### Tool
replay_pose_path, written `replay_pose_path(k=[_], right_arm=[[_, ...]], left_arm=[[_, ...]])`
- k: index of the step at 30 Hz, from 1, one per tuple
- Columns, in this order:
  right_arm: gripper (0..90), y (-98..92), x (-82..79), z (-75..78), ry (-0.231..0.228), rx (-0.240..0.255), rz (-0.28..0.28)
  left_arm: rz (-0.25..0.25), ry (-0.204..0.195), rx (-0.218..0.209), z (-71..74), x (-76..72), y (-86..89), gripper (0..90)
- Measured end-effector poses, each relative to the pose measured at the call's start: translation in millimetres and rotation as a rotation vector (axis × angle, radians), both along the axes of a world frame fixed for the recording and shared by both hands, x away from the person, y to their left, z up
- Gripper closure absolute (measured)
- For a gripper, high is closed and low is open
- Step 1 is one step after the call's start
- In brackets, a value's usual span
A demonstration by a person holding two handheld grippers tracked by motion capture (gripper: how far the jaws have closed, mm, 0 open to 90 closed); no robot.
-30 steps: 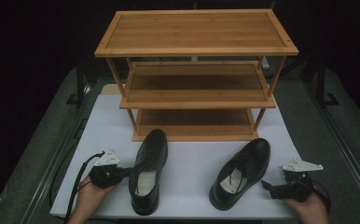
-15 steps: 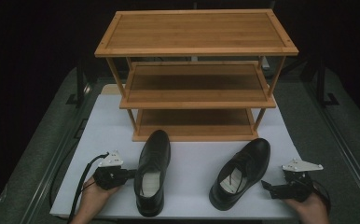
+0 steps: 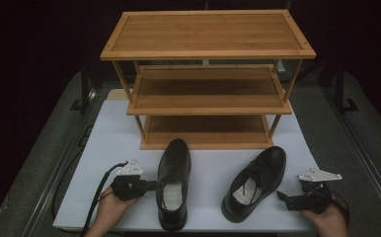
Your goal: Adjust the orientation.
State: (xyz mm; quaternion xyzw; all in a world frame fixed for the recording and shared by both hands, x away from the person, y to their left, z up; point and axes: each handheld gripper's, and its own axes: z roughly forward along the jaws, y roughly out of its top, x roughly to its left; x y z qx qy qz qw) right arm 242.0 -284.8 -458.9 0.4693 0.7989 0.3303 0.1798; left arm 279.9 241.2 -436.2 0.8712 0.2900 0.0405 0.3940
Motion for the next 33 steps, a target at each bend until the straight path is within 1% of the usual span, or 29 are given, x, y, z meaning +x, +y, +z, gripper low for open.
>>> replay_pose_path(k=[4, 8, 13, 19, 21, 28, 29, 30, 33], right_arm=[[1.5, -0.1, 0.0, 0.0, -0.001, -0.001, 0.001], [1.4, -0.2, 0.0, 0.0, 0.0, -0.001, 0.001], [1.4, -0.1, 0.0, -0.1, -0.001, 0.001, 0.001], [1.4, -0.1, 0.0, -0.1, -0.002, 0.0, 0.001], [1.4, -0.1, 0.0, -0.1, -0.002, 0.0, 0.001], [1.4, -0.1, -0.1, 0.0, -0.001, -0.001, 0.0], [1.4, -0.1, -0.1, 0.0, -0.001, -0.001, 0.001], [1.5, -0.1, -0.2, -0.1, -0.002, 0.0, 0.0], [1.5, 0.1, -0.3, -0.1, -0.001, 0.001, -0.001]], left_arm=[[-0.018, 0.0, 0.002, 0.0, 2.0, -12.9, 90.0], [-0.033, 0.003, -0.005, -0.7, 3.6, -20.6, 90.0], [-0.049, 0.004, -0.001, -0.3, 5.7, -31.9, 90.0], [-0.078, -0.005, 0.002, -0.4, 5.0, -48.8, 90.0], [-0.083, -0.006, 0.005, -0.3, 4.2, -51.6, 90.0], [-0.096, -0.016, 0.004, -1.0, 3.0, -48.6, 90.0], [-0.097, -0.024, 0.013, -0.4, 3.0, -47.1, 90.0], [-0.095, -0.034, 0.029, 0.9, 2.7, -44.8, 90.0], [-0.065, -0.045, 0.016, 5.5, 2.8, -32.5, 89.8]])
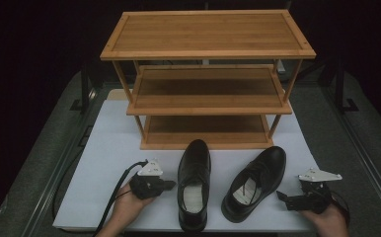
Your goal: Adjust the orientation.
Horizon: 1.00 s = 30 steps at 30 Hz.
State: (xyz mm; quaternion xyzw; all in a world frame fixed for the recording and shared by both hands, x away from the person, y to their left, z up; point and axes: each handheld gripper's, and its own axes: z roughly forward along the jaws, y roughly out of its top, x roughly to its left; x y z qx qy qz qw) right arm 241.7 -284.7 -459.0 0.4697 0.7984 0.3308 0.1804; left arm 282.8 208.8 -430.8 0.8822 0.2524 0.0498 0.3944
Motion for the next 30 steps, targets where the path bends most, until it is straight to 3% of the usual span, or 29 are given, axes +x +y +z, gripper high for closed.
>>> replay_pose_path(k=[7, 14, 19, 21, 24, 25, 28, 30], right_arm=[[1.4, 0.0, 0.1, -0.1, -0.002, -0.001, 0.001], [1.4, 0.0, 0.1, -0.1, -0.001, -0.002, 0.001], [1.5, 0.0, 0.1, -0.1, -0.002, -0.002, 0.001], [1.4, 0.1, -0.1, -0.1, 0.0, -0.001, 0.0], [1.4, 0.1, -0.1, -0.1, 0.0, -0.001, 0.0], [1.5, 0.1, -0.1, -0.1, 0.0, 0.0, 0.0], [1.4, 0.1, -0.1, -0.1, 0.0, -0.001, 0.0], [1.4, 0.0, -0.1, -0.1, 0.0, 0.0, 0.0]], left_arm=[[0.082, -0.021, 0.01, 7.8, -2.1, 42.2, 84.1], [0.177, -0.032, 0.065, -1.5, -12.6, 90.3, 82.2], [0.263, -0.054, 0.095, -5.0, -17.9, 120.9, 76.2], [0.304, -0.061, 0.091, -5.7, -18.7, 128.7, 67.9], [0.364, -0.066, 0.116, -10.3, -17.1, 137.4, 44.0], [0.369, -0.061, 0.102, -11.1, -16.9, 139.1, 33.3], [0.384, -0.061, 0.105, -14.5, -16.1, 141.1, 15.7], [0.385, -0.056, 0.087, -16.1, -16.5, 141.2, 11.6]])
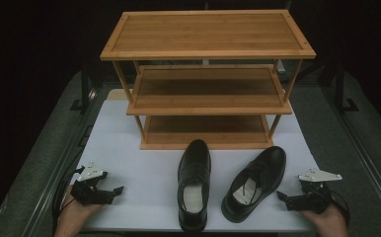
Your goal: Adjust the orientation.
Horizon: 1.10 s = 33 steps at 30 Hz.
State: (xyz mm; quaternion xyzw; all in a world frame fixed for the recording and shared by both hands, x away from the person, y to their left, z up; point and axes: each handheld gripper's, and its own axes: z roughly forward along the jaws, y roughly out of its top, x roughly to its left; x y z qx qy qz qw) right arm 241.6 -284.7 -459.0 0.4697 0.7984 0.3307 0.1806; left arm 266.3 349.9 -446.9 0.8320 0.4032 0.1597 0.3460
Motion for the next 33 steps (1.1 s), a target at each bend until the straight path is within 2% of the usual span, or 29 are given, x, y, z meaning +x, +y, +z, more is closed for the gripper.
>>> replay_pose_path(k=[4, 7, 17, 21, 22, 23, 25, 26, 28, 30, 31, 33], right_arm=[[1.4, 0.0, 0.0, 0.0, 0.0, 0.0, 0.0], [1.4, 0.0, 0.1, 0.1, 0.001, -0.001, 0.0], [1.4, 0.1, 0.6, 0.5, 0.004, -0.002, 0.002], [2.7, -0.8, 0.6, 1.4, 0.008, 0.012, -0.001], [7.3, -1.4, 0.2, 1.9, 0.001, 0.015, -0.005], [16.1, -2.3, -0.9, 3.1, -0.008, 0.021, -0.006], [23.6, -4.3, -2.4, 5.5, -0.019, 0.046, 0.002], [33.1, -5.0, -2.6, 6.9, -0.019, 0.055, 0.002], [45.4, -6.0, -3.2, 10.0, -0.023, 0.072, 0.006], [61.8, -7.6, -2.3, 15.2, -0.033, 0.081, 0.014], [71.7, -8.0, -1.7, 18.0, -0.042, 0.084, 0.018], [85.7, -7.1, -0.4, 24.7, -0.038, 0.082, 0.025]], left_arm=[[-0.01, 0.005, 0.014, -2.3, 0.1, -2.0, 0.0], [-0.013, -0.008, 0.038, -3.3, -0.9, -4.1, 0.0], [-0.013, -0.01, 0.039, -3.8, -1.2, -4.0, 0.0], [-0.014, -0.01, 0.039, -3.8, -1.2, -4.0, 0.0], [-0.013, -0.01, 0.038, -3.9, -1.2, -4.1, 0.0], [-0.013, -0.01, 0.039, -3.8, -1.2, -4.1, 0.0], [-0.013, -0.01, 0.039, -3.9, -1.2, -4.1, 0.0], [-0.013, -0.01, 0.039, -3.9, -1.2, -4.2, 0.0], [-0.013, -0.01, 0.039, -3.9, -1.2, -4.1, 0.0], [-0.013, -0.01, 0.039, -3.9, -1.2, -4.2, 0.0], [-0.012, -0.009, 0.038, -3.9, -1.3, -4.2, 0.0], [-0.013, -0.01, 0.039, -3.9, -1.2, -4.0, 0.0]])
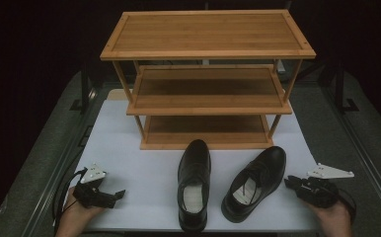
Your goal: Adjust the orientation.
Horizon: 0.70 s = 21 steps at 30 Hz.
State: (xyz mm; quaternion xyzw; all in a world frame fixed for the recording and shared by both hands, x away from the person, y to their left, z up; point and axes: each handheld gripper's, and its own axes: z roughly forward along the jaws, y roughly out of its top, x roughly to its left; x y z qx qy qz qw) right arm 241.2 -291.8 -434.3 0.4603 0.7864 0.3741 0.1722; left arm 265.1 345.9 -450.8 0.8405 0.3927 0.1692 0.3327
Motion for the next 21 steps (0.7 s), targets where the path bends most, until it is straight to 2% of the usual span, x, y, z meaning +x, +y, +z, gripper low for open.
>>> replay_pose_path(k=[1, 5, 10, 17, 21], right_arm=[[89.7, 0.6, 0.9, 2.6, -0.008, -0.004, 0.004], [89.9, 1.0, 11.5, 6.7, -0.001, -0.02, 0.012], [89.9, -2.9, 25.9, 2.8, 0.006, -0.028, 0.012], [90.0, -3.3, 37.5, 1.7, 0.006, -0.009, 0.032], [90.0, -6.1, 41.9, 1.6, 0.005, 0.025, 0.042]], left_arm=[[0.0, 0.0, 0.0, 0.0, 0.0, 0.0, 0.0], [0.0, 0.0, 0.0, 0.0, 0.0, 0.0, 0.0], [0.002, 0.002, -0.002, -0.1, 0.1, -0.1, 0.0], [0.002, 0.001, -0.002, -0.1, 0.0, -0.2, 0.0], [0.003, 0.002, -0.002, -0.2, 0.1, -0.2, 0.0]])
